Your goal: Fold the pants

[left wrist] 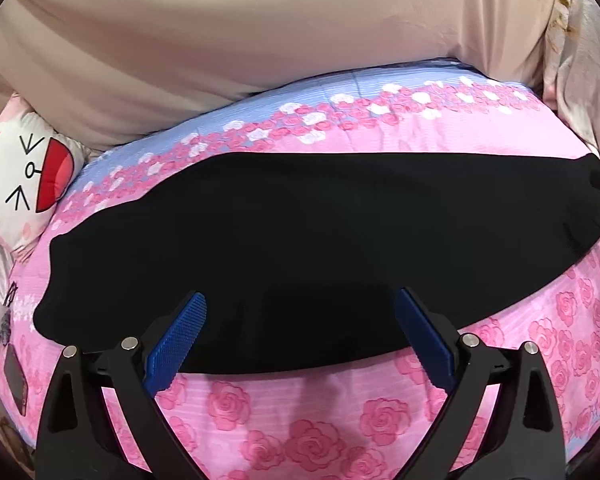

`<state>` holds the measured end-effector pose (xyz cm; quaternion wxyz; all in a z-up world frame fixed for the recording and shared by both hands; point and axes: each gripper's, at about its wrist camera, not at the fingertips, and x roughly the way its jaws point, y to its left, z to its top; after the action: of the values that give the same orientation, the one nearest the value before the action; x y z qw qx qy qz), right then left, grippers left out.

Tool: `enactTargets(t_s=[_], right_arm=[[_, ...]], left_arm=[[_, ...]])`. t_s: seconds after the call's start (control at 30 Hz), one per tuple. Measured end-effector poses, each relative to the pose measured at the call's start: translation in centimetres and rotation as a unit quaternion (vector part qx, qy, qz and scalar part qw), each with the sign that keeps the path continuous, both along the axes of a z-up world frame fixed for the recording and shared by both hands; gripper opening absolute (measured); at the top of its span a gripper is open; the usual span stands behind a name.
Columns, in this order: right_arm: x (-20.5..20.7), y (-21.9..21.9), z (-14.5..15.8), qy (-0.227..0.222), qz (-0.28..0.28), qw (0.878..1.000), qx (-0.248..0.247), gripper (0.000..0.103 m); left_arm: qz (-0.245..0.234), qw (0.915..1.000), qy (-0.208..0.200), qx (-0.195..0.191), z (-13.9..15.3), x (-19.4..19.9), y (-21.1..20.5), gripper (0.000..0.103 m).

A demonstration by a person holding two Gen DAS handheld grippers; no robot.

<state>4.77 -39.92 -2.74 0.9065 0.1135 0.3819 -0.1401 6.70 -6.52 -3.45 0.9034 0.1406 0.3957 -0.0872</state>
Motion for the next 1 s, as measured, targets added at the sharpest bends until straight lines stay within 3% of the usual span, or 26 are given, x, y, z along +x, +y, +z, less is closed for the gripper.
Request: enactTargets(t_s=[0.07,0.17,0.3,0.43,0.5,0.53,0.57,0.67,0.73,0.8,0.87,1.0], right_arm=[[0.6,-0.1,0.1,0.008,0.000,0.999,-0.034,0.065],[0.1,-2.2,0.0,0.020,-0.053,0.995,-0.079,0.065],[-0.9,-5.5,-0.3,0.020,-0.086,0.995,-0.038,0.065],[1.5,-5.4,-0.8,0.028,0.003,1.000,-0.009,0.065],[3.4,-6.7,-2.2,0.063,0.019,0.997,-0.045,0.063],[4.6,-9.0,-3.5,0.100,-0.018,0.990,-0.099,0.061],[4.8,-10.6,-4.1,0.119,-0.051,0.984,-0.123,0.062],[1.3,-17.6,-2.5,0.080,-0.140,0.986,-0.031,0.064],[-1.3,-18.9,-1.1,0.048,-0.155,0.987,-0.018,0.066],[-3.1,-19.0,-0.9,0.047,-0.148,0.988,-0.008,0.066],[-3.4,-18.5,-1.4,0.057,-0.128,0.990,-0.008,0.066],[-1.1,-16.2,-2.9,0.089,-0.088,0.990,-0.062,0.066]], left_arm=[[0.000,1.0000,-0.003,0.006,0.1,-0.2,-0.1,0.093],[0.009,0.9998,-0.005,0.014,0.3,-0.2,0.7,0.093],[0.027,0.9995,-0.002,0.014,0.0,0.2,1.8,0.094],[0.029,0.9994,0.011,0.014,-0.5,0.7,1.5,0.094],[0.023,0.9996,0.008,0.012,-0.2,0.5,1.2,0.094],[0.022,0.9997,0.003,0.015,0.0,0.3,1.2,0.094],[0.022,0.9996,-0.003,0.018,0.2,0.1,1.4,0.094],[0.034,0.9989,-0.016,0.028,0.6,-0.2,2.3,0.097],[0.048,0.9982,-0.019,0.032,0.5,0.0,2.8,0.098],[0.049,0.9983,-0.012,0.031,0.1,0.4,2.6,0.098],[0.041,0.9987,-0.005,0.030,-0.2,0.8,1.9,0.098],[0.014,0.9992,-0.007,0.036,0.1,0.6,-1.0,0.098]])
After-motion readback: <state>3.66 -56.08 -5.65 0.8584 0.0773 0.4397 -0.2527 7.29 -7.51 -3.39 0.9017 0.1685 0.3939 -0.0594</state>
